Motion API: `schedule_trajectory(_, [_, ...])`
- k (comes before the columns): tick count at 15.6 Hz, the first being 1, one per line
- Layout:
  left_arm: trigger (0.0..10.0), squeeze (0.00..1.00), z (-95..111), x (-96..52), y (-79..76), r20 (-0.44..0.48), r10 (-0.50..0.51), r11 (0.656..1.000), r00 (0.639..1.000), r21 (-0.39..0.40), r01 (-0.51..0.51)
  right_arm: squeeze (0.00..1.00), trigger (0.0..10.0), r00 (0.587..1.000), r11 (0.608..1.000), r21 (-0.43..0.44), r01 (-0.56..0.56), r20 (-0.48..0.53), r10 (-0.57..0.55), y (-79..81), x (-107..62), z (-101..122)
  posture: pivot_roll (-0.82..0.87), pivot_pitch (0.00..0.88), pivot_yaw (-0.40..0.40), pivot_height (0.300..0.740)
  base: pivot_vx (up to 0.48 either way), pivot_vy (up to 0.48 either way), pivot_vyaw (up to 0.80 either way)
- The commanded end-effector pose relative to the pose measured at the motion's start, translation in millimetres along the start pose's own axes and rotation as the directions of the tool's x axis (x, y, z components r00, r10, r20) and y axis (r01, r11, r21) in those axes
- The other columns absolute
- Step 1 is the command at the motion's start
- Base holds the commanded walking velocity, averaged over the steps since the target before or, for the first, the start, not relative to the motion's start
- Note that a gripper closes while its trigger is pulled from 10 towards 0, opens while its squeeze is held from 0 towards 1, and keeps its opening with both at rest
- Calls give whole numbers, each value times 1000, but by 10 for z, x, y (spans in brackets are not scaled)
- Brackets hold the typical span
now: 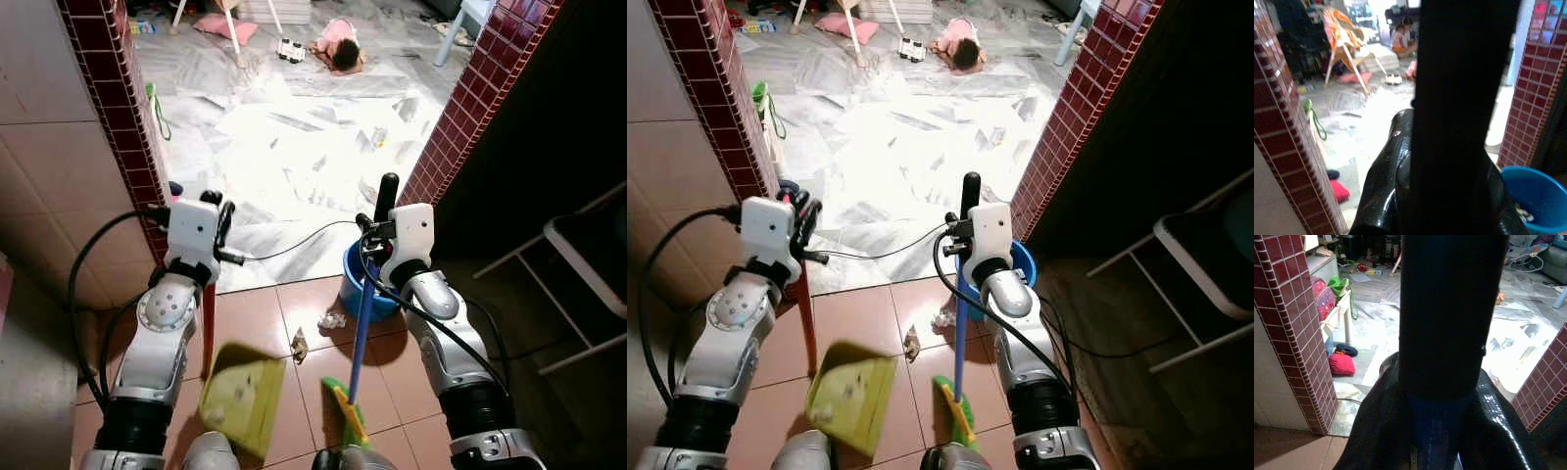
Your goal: Sweep floor
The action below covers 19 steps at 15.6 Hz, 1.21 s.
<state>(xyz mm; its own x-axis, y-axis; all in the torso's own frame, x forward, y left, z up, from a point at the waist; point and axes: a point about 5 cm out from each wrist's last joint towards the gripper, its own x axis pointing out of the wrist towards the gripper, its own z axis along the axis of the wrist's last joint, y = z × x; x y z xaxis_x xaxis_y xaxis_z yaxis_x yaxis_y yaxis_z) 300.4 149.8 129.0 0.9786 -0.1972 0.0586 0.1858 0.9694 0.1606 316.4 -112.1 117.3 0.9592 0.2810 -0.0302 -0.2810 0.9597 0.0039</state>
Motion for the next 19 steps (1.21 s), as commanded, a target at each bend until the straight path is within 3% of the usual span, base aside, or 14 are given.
schedule_trajectory(1, [10000, 0, 125, 20, -75, 48, -31, 1000, 998, -3, 31, 0, 10000, 1000, 1000, -1, 16, 3, -16, -40, 25, 34, 12, 27, -81, 740, 0, 0, 0])
schedule_trajectory(4, [10000, 0, 127, 22, -69, 43, -34, 999, 999, -1, 34, 0, 10000, 1000, 1000, -2, 12, -3, -12, -30, 38, 22, 17, 26, -82, 740, 0, 0, 0])
schedule_trajectory(19, [10000, 0, 142, 17, -94, 35, -47, 999, 998, -5, 47, 0, 10000, 1000, 1000, -16, -2, -9, 2, -10, 71, 6, 22, 21, -90, 740, -290, 0, 0])
